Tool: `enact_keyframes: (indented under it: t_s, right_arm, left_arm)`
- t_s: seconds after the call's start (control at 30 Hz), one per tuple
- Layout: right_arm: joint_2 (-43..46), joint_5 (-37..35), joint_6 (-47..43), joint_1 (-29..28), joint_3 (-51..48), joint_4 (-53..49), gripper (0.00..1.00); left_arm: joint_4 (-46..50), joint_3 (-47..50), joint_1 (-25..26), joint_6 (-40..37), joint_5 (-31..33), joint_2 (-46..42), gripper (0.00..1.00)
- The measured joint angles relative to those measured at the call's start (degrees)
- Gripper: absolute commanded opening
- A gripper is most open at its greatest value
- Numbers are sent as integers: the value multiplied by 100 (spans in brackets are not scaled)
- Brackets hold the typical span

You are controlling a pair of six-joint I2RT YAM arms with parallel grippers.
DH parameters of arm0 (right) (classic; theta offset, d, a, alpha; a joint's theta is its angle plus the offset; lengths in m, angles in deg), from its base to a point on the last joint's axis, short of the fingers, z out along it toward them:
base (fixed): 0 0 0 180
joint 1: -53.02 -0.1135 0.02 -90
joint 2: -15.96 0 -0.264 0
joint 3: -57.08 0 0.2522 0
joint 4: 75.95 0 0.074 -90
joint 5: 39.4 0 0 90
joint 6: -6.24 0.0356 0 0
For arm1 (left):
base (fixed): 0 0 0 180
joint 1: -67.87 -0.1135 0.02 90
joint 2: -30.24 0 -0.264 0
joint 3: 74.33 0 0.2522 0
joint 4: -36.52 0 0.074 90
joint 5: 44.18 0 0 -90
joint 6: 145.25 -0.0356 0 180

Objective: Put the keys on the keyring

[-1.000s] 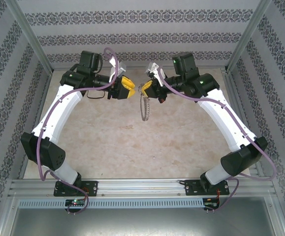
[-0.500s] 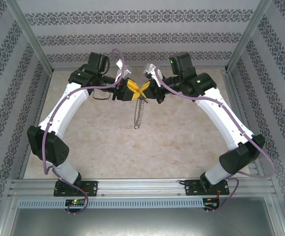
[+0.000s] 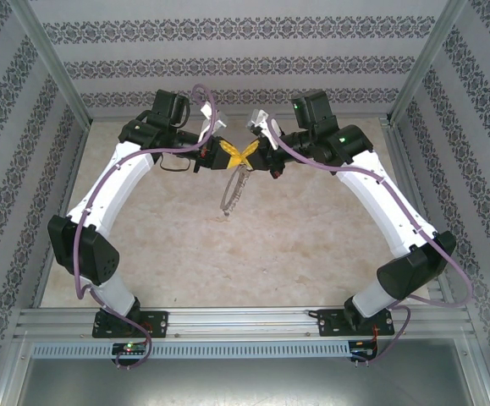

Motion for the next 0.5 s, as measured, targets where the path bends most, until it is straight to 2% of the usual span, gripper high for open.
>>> enact_keyframes:
  t_s: [0.07, 0.1, 0.13, 0.17, 0.23, 0.37, 0.5]
  right_arm:
    - [0, 0, 0, 0, 2, -2, 0]
    - [0, 0, 0, 0, 7, -4, 7]
    - [0, -2, 2, 0, 7, -4, 20]
    - [0, -2, 17, 0, 7, -2, 29]
    - [2, -92, 20, 44, 9, 57, 40]
    - [85, 76, 199, 227, -101, 269, 44]
    - [579, 599, 632, 595, -728, 914, 48]
  left_arm:
    - [0, 0, 0, -2, 0, 0, 0]
    - [0, 0, 0, -2, -2, 0, 0]
    - [-2, 0, 0, -4, -2, 0, 0]
    - [-2, 0, 2, -7, -7, 0, 0]
    - [85, 0, 2, -22, -57, -2, 0]
    - [72, -2, 37, -22, -59, -2, 0]
    - [46, -2, 50, -20, -57, -2, 0]
